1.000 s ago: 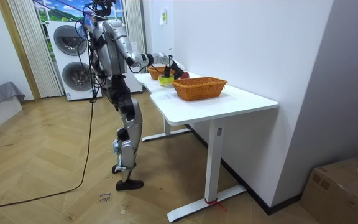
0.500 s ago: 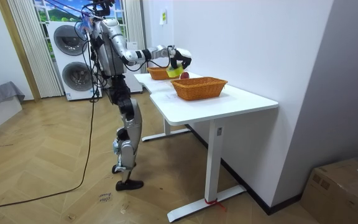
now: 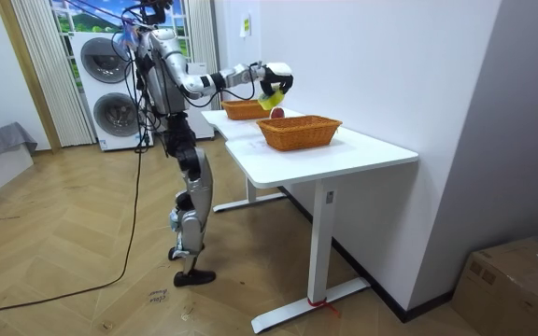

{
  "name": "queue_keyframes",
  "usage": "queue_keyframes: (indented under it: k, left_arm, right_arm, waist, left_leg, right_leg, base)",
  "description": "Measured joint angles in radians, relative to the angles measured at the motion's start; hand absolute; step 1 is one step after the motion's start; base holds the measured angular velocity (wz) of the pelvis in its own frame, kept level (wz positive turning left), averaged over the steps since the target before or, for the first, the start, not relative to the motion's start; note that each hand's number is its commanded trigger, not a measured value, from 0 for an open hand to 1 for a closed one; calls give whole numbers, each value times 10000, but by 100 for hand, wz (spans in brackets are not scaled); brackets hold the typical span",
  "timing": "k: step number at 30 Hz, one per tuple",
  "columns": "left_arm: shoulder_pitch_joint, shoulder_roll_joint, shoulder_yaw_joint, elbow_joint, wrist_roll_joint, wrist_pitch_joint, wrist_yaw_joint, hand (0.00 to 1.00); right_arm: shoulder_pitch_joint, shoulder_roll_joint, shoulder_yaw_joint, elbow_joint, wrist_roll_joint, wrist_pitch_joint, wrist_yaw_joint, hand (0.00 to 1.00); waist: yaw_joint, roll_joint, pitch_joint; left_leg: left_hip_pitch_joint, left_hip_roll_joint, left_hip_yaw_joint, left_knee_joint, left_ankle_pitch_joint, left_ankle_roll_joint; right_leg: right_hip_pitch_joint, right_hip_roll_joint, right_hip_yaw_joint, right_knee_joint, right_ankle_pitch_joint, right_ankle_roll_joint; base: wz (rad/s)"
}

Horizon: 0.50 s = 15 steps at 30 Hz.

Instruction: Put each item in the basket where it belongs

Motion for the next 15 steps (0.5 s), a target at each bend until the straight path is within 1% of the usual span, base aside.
queue_keyframes:
  k: [1,3,5,7,10,12,15]
  left_arm:
    - [16,1,1,4,1,-12,-9,0]
    - [24,4,22,57,1,-14,-14,0]
    - [32,14,32,56,8,-16,-19,0]
    - [37,31,73,58,17,-35,-32,0]
    - [42,32,328,61,11,-101,-76,0]
    - [66,38,480,60,4,-97,-83,0]
    - [87,42,599,55,-12,-98,-155,0]
  right_arm:
    - [0,-75,-37,0,-10,-41,-78,100]
    - [0,-94,-194,2,-1,-61,-188,100]
    - [0,-265,-259,13,96,-77,-304,100]
    - [-2,-396,-439,17,148,-215,-474,100]
    - [0,-452,-898,158,434,-390,-623,100]
    - [0,-462,-1086,315,468,-357,-740,100]
    - [-1,-488,-1244,482,650,-375,-849,100]
  waist:
    - [-5,-19,0]
    - [-8,-37,-9]
    - [-46,-78,-31]
    - [-106,-149,-59]
    - [-222,-264,-65]
    - [-247,-298,-87]
    - [-402,-331,-108]
  left_leg:
    - [-14,2,-7,-2,-1,-1]
    - [-23,3,-23,-5,-1,-1]
    - [-32,-3,-23,-5,-1,-1]
    - [-72,0,-14,-2,-1,-2]
    - [-147,10,25,20,-1,-2]
    - [-174,19,63,21,-1,-2]
    - [-206,32,190,21,0,-2]
  right_leg:
    - [-15,1,-3,-1,0,-1]
    - [-21,0,-9,-2,0,-1]
    - [-37,-3,-13,-5,0,-1]
    - [-96,0,-17,-6,1,-1]
    - [-198,7,13,-11,9,-12]
    - [-231,7,36,-12,10,-13]
    - [-312,23,222,-8,13,-17]
  base:
    - [0]
    - [0]
    - [2]
    - [0]
    - [-3]
    - [-6]
    - [-11]
